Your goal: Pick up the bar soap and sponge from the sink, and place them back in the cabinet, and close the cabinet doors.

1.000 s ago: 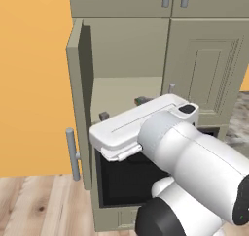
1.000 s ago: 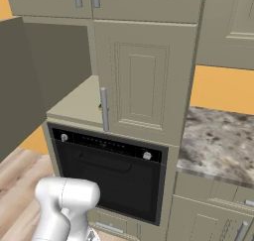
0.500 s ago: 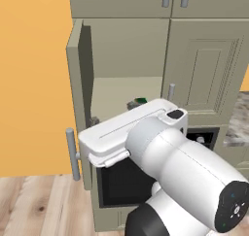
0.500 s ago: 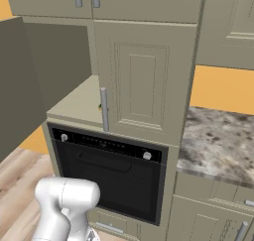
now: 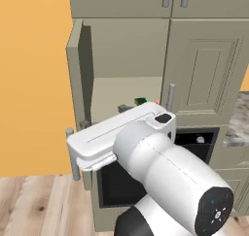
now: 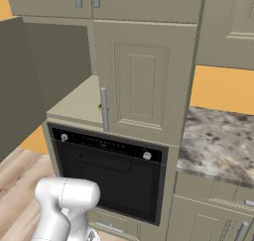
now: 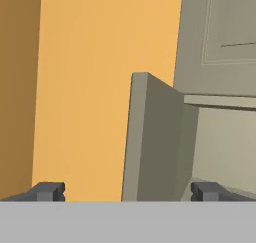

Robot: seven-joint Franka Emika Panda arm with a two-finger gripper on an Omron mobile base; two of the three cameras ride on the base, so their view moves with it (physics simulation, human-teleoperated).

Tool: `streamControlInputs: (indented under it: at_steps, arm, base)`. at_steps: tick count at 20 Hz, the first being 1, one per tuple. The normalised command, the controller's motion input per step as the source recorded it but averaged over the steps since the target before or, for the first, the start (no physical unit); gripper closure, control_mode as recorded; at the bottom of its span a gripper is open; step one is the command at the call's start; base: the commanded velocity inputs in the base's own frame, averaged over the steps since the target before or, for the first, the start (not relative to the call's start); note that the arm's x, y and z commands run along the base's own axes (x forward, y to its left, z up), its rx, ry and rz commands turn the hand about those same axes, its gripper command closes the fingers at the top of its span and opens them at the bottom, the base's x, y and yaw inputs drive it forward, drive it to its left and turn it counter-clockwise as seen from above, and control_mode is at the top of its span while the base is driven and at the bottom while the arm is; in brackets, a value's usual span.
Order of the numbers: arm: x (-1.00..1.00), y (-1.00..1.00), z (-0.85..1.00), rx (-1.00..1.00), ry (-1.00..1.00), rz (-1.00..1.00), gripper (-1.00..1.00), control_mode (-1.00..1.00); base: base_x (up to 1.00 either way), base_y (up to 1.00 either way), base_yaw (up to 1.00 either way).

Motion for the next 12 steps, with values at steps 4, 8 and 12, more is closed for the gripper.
streamControlInputs:
  at_steps: [4,8,12]
  arm:
    - [0.1,0.04,-0.03,0.0,-0.03,-0.01,-1.0,-1.0]
    - [0.13,0.06,-0.03,0.0,-0.03,-0.03,-1.0,-1.0]
    - [0.13,0.1,-0.1,0.0,-0.05,-0.04,-1.0,-1.0]
  base:
    - [0.0,0.0,0.0]
    - [0.0,0.0,0.0]
    - [0.0,0.0,0.0]
